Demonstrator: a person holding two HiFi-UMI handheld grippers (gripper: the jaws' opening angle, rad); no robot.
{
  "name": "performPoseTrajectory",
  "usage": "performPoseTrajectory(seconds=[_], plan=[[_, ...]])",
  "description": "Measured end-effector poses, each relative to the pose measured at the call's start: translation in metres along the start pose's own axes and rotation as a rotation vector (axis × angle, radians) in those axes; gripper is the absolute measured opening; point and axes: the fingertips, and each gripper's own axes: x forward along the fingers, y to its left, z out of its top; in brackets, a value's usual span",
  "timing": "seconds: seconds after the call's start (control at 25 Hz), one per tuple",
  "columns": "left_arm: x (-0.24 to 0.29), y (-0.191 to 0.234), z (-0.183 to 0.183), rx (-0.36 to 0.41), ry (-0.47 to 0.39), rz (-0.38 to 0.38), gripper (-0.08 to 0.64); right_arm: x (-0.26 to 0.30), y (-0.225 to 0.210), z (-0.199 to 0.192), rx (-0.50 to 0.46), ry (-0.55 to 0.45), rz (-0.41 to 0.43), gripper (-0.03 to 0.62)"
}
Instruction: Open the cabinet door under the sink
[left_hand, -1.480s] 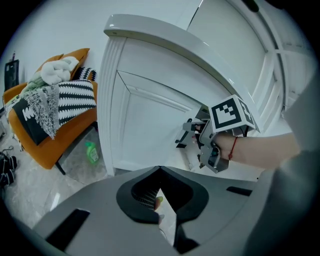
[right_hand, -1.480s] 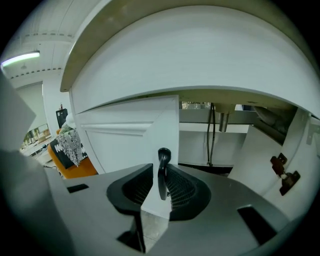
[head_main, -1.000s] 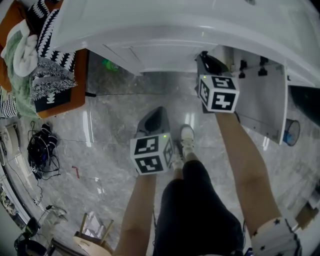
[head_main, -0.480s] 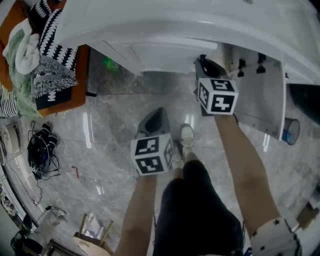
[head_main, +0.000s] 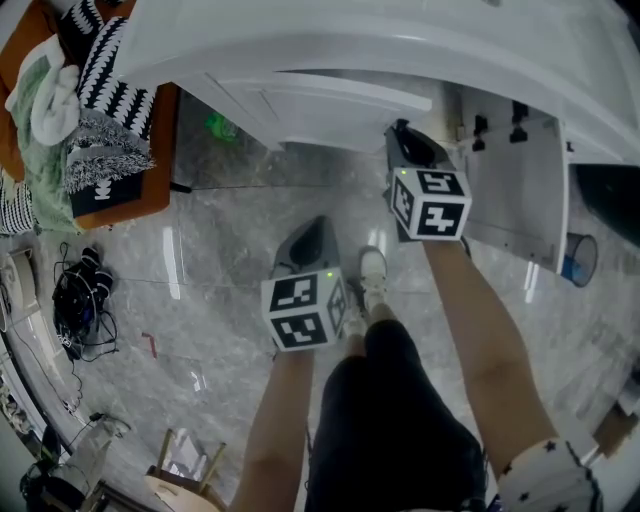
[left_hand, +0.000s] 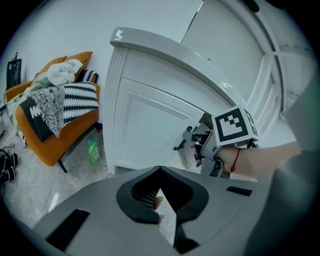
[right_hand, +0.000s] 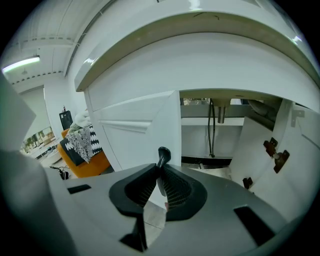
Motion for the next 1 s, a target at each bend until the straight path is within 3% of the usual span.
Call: performPoseTrajectory(seconds=[1.0], plan=[[-0.025,0.031,-0.021,-0.048,0.002,0.036,0.005,-0.042,0.042,-0.038,-0.007,0.011,0.023,0.041]])
